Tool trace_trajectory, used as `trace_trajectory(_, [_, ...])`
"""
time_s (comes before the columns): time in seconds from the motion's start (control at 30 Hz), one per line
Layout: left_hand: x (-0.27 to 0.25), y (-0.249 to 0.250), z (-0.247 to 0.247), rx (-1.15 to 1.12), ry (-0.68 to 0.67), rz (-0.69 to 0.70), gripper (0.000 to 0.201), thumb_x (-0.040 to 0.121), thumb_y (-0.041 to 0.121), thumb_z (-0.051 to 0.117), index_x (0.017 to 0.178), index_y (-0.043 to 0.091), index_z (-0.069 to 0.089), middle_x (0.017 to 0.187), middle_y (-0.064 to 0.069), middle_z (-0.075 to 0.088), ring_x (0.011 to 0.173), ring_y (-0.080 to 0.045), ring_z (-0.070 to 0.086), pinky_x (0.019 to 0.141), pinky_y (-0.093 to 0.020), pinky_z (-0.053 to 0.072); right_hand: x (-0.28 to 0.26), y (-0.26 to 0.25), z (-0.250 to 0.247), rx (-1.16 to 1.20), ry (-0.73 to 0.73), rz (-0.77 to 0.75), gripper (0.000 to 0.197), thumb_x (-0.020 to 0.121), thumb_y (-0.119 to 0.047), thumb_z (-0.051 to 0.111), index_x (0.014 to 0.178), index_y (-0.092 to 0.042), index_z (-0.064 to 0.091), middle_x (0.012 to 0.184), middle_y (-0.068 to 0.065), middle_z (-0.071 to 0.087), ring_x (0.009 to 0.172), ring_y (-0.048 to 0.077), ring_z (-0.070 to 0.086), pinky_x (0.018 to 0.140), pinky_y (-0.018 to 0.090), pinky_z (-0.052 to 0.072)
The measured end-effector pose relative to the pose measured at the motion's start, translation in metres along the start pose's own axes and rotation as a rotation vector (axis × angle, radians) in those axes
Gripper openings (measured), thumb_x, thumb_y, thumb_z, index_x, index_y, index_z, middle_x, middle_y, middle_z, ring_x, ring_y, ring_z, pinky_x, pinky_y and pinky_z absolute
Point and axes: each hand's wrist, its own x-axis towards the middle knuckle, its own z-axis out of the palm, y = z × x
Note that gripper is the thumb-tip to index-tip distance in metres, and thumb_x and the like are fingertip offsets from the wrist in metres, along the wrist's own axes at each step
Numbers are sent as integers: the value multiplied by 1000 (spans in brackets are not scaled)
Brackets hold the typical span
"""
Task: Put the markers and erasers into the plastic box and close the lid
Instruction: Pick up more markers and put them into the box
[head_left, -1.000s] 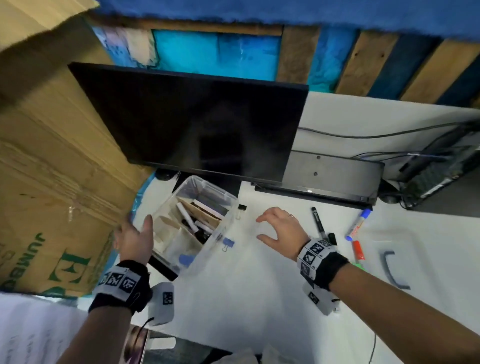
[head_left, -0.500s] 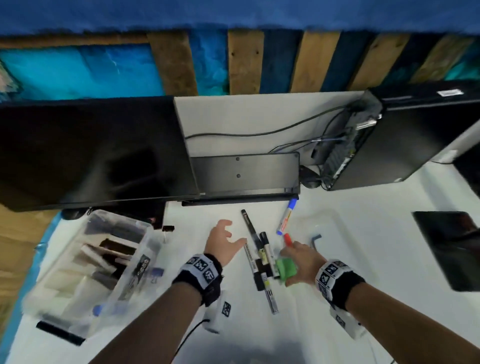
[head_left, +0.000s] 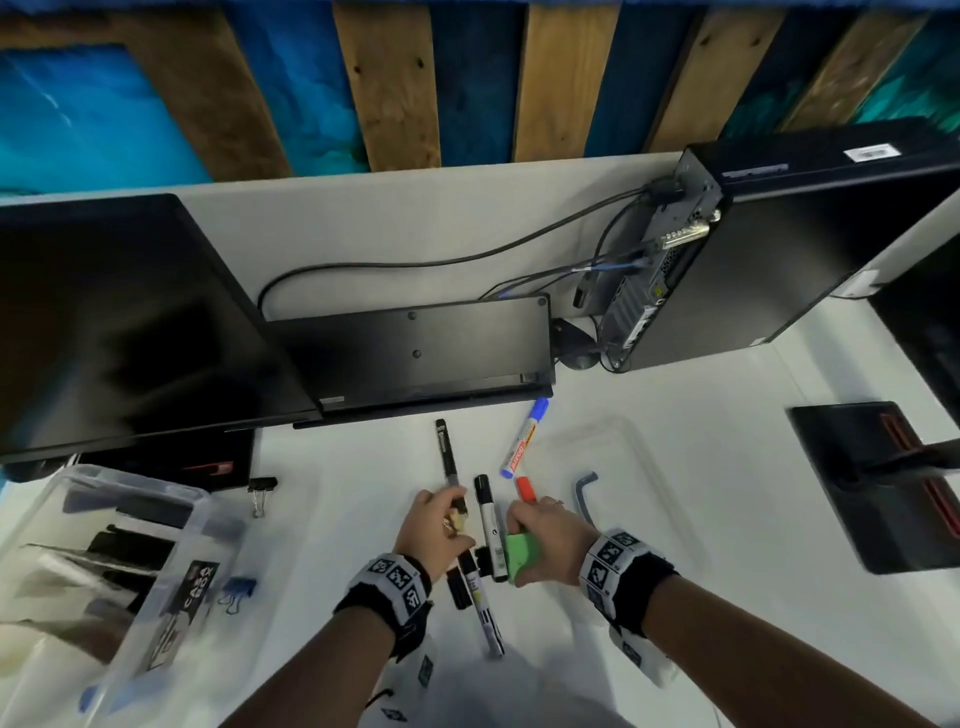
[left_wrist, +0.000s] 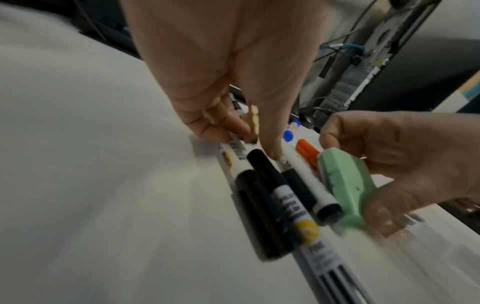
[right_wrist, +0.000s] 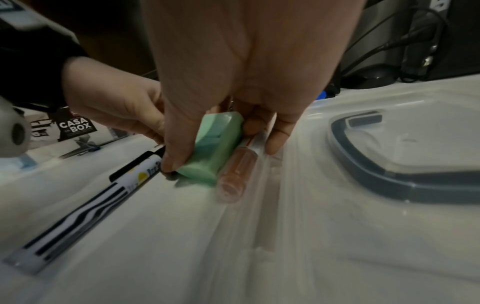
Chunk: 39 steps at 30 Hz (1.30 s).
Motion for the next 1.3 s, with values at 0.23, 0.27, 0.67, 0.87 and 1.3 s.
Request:
trace_trajectory(0.23, [-18, -22, -12, -52, 234, -183, 66, 64, 25, 83, 116, 16, 43, 109, -2, 40, 94, -25, 54, 88, -39, 51, -2, 7, -23, 232, 154, -48, 40, 84, -36, 64, 117, -28, 42, 104, -4, 56, 89, 16, 57, 82, 28, 46])
trace_trajectory(0.27, [-18, -22, -12, -79, 226, -218, 63, 66, 24, 82, 114, 14, 43, 107, -4, 46, 93, -27, 57, 87, -41, 52, -1, 8, -26, 216, 197, -54, 36, 86, -35, 62, 117, -26, 46, 104, -2, 57, 91, 16, 57, 82, 27, 46])
trace_trajectory(0.67, [-4, -28, -34, -149, 86, -410, 43, 87, 9, 53, 128, 4, 40, 110, -13, 60, 86, -23, 53, 68, -26, 41, 13, -9, -28, 41, 88, 300, 41, 79, -49, 65, 97, -14, 54, 101, 6, 60, 86, 19, 57, 74, 30, 48])
trace_trajectory(0.87, [-17, -10, -20, -200, 37, -375, 27, 92, 20, 48, 113, 6, 38, 79, -5, 50, 61, -17, 48, 50, -25, 39, 14, -24, -29, -100, -3, 326, 31, 86, -38, 57, 99, -10, 57, 108, 10, 51, 85, 23, 51, 79, 34, 47])
trace_trajectory(1.3, [-27, 5, 16, -195, 52, -445, 53, 70, 17, 78, 105, 9, 39, 85, -7, 62, 71, -21, 58, 63, -30, 45, 24, -57, -22, 76, 49, 346, 17, 84, -31, 62, 82, -16, 54, 84, 1, 60, 84, 19, 59, 66, 26, 49])
